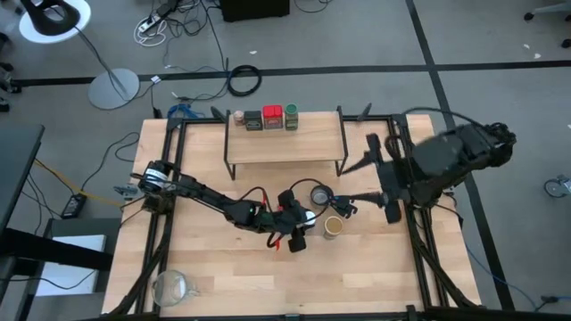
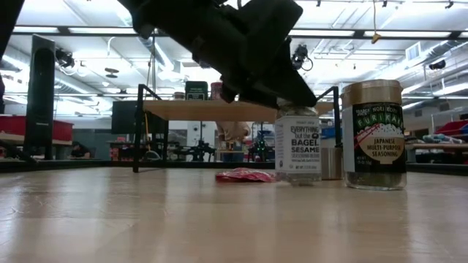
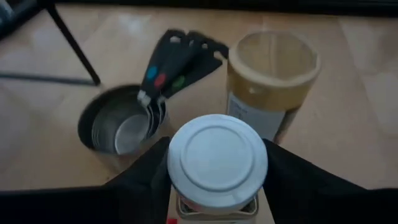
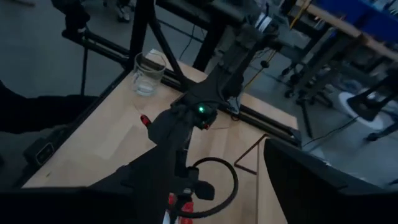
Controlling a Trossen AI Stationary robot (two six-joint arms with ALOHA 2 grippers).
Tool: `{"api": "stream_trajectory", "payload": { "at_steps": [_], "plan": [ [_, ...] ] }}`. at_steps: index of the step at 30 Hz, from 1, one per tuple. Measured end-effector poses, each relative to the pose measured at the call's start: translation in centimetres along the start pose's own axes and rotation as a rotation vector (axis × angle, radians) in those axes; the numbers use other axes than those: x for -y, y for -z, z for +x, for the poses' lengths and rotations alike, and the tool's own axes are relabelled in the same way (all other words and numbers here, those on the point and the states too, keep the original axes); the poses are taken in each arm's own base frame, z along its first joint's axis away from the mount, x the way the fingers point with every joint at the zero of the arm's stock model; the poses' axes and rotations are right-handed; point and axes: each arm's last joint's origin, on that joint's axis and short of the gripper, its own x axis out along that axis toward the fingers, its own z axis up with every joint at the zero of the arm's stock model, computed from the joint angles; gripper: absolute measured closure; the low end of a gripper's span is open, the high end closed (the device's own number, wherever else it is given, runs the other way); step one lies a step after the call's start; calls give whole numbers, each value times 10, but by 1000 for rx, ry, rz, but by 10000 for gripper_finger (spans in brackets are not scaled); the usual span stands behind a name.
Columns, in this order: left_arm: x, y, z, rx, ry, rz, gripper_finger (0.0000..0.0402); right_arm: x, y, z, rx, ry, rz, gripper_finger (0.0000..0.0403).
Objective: Shelf spices
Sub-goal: Put the white seasoning bottle on the shelf
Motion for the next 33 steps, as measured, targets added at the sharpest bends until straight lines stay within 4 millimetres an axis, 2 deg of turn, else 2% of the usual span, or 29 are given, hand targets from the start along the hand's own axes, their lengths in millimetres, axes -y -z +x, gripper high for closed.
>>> {"api": "stream_trajectory", "payload": {
  "at_steps": [5,9,12,16,20,27,33],
  "plan": [
    [1,-27,-12,51,7,59,210,-27,-3,-8,3,35,-28,171],
    [-5,-62,-36,68,-18,125,210,-50,-1,-13,1,57,-32,179],
    [-17,-87,-56,63,-49,177,210,-69,4,-15,-5,80,-38,184],
    [-50,-122,-75,75,-109,194,210,-92,14,-11,-18,123,-25,190],
    [-86,-144,-75,52,-103,230,210,-114,28,-2,-22,140,2,195],
    [-152,-164,-70,77,-70,242,210,-143,48,17,13,145,78,195],
    [-193,-173,-72,109,-63,248,210,-161,61,24,48,114,143,195]
  ]
}}
